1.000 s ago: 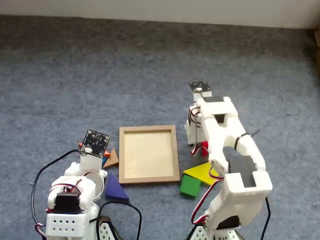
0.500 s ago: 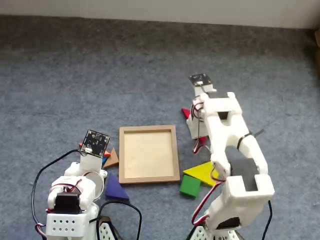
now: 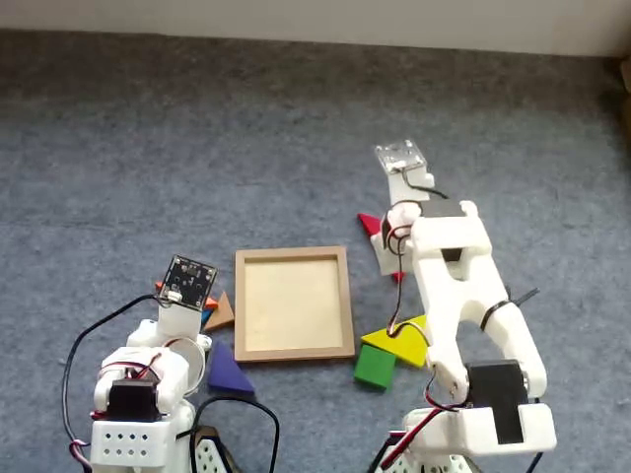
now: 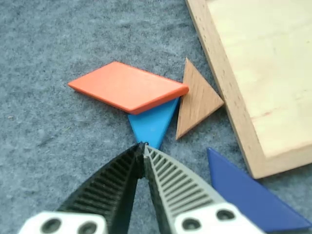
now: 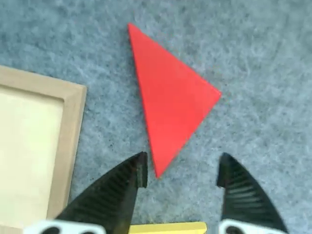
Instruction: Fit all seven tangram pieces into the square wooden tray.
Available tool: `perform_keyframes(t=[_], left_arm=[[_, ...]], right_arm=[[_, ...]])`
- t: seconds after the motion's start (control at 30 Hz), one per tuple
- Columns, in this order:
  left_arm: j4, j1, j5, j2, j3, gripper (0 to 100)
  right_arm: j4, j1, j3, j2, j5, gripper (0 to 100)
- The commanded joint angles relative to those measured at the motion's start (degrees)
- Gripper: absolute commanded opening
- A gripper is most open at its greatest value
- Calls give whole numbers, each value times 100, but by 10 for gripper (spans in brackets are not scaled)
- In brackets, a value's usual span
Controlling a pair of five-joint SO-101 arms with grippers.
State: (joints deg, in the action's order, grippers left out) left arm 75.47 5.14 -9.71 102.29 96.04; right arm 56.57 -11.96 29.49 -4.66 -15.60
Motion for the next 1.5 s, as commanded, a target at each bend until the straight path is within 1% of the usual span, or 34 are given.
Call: perform_keyframes(t=[0.0,0.2,0.43,0.63,0.73,0.8,0.97,1.03,1.2,1.3,1.47], left_arm=[[26,48,-44,180,119,7],[26,48,-44,180,119,7],[26,48,-44,180,119,7],[26,48,-44,180,119,7],[26,48,-44,180,119,7],[26,48,-44,180,119,7],[26,48,-44,180,119,7],[26,48,-44,180,119,7],[26,48,-44,180,119,7],[26,48,-44,180,119,7],[26,48,-44,180,119,7]], right_arm=[[-110,-4,-532,127,-9,357],[-22,-110,-1499,1253,-62,359],[936,-479,-3011,2440,-70,359],[1068,-435,-3820,3477,-132,351],[1297,-365,-3952,3855,-475,279],[1508,-347,-3952,3987,-554,224],[1736,-330,-3952,3996,-580,112],[1745,-330,-3952,3996,-580,84],[1754,-330,-3934,3644,-580,74],[1754,-382,-3890,3073,-580,35],[1824,-497,-3090,2237,-563,9]])
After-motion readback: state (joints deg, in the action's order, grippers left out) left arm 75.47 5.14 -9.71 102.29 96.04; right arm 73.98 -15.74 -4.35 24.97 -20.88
